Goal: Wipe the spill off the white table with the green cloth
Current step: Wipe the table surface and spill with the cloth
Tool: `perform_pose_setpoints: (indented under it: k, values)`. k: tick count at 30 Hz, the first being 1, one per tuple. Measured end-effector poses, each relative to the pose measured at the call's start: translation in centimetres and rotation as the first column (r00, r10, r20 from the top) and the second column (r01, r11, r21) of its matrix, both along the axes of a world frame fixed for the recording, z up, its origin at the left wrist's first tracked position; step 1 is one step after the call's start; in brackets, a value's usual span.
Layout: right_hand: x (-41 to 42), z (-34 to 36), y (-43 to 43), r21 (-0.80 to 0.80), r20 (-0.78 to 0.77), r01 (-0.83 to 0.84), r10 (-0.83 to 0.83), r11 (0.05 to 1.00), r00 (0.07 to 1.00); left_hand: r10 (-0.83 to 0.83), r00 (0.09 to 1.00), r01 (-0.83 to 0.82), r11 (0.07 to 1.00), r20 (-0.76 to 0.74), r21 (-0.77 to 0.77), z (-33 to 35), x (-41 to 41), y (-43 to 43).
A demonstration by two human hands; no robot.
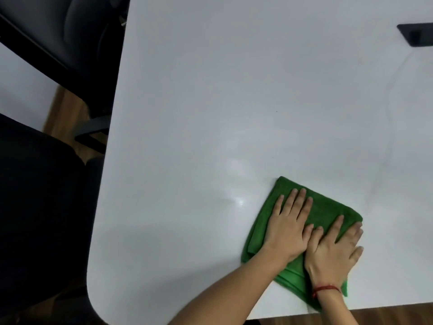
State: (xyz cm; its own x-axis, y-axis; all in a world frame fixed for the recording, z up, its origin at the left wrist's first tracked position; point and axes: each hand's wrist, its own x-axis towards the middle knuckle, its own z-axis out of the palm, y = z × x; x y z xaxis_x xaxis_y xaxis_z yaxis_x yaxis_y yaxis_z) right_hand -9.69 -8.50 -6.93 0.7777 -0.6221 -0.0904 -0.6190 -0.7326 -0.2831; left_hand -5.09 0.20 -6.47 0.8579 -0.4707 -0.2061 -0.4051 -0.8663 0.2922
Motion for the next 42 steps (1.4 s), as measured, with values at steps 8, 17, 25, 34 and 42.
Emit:
perform_pose_setpoints:
  k: [8,17,25,34,42]
  values:
    - [11.3,-0.4,5.4,-0.005,0.038,-0.262,0.262,0.965,0.964,0.300,0.948,-0.291,0.952,0.105,-0.092,0.2,8.7,6.5]
    - [14.3,0.4,22.5,0.019,0.042,-0.684,0.683,0.729,0.729,0.666,0.732,-0.666,0.744,0.145,-0.052,0.0,7.1,23.5]
    - [6.8,0.7,29.2,0.048,0.027,-0.911,0.911,0.409,0.411,0.873,0.423,-0.892,0.449,0.245,-0.059,-1.7,-5.1,28.3]
    - [3.9,0.9,22.4,0.094,-0.151,-0.939,0.937,0.330,0.315,0.880,0.389,-0.891,0.434,0.272,-0.134,-2.5,-8.6,20.3]
    - [9.5,0.8,13.3,-0.008,-0.073,-0.794,0.792,0.607,0.606,0.782,0.601,-0.782,0.618,0.165,-0.079,-1.5,0.0,12.9]
